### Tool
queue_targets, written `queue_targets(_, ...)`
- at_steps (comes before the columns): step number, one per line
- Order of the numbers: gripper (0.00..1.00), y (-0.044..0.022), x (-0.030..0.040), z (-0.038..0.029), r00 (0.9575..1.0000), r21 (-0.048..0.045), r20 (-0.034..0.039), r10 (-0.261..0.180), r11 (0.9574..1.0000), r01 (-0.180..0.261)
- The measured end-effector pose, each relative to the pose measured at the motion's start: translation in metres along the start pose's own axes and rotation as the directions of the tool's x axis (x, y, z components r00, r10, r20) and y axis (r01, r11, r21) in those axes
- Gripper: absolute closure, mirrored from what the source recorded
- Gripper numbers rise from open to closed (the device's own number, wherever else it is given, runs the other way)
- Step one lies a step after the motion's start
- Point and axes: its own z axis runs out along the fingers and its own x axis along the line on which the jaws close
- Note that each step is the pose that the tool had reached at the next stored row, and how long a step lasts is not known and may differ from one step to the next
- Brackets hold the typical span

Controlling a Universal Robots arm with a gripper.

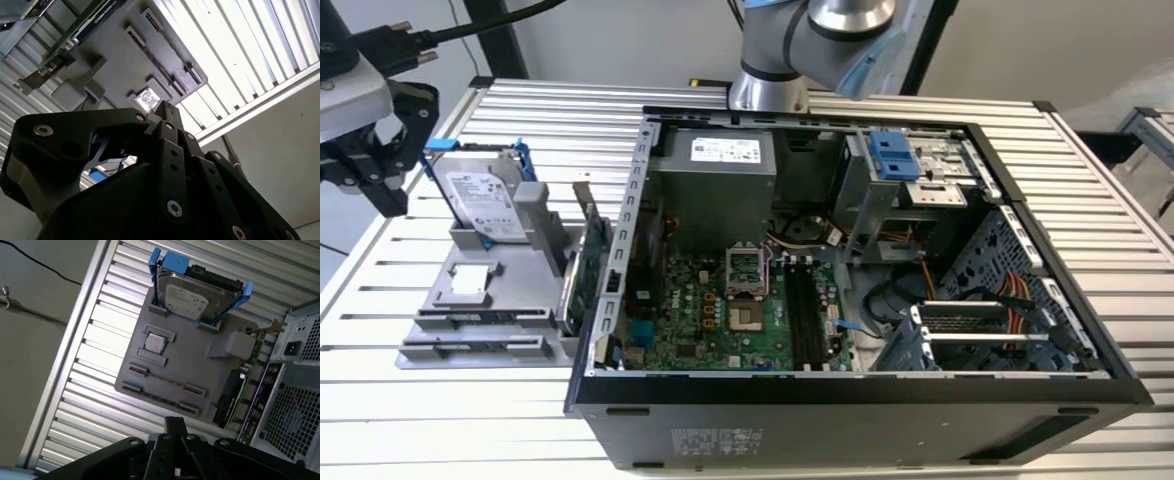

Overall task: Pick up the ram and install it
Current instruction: 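Pick up the ram and move it above insertion slot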

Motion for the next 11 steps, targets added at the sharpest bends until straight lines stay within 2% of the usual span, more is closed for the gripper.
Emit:
queue_targets(5, 1.0, 0.0, 0.0, 0.0, 0.9991, -0.0001, -0.0021, -0.043, 0.9991, 0.043)
queue_targets(11, 1.0, 0.0, 0.0, 0.0, 0.9956, -0.0003, -0.0045, -0.094, 0.9956, 0.094)
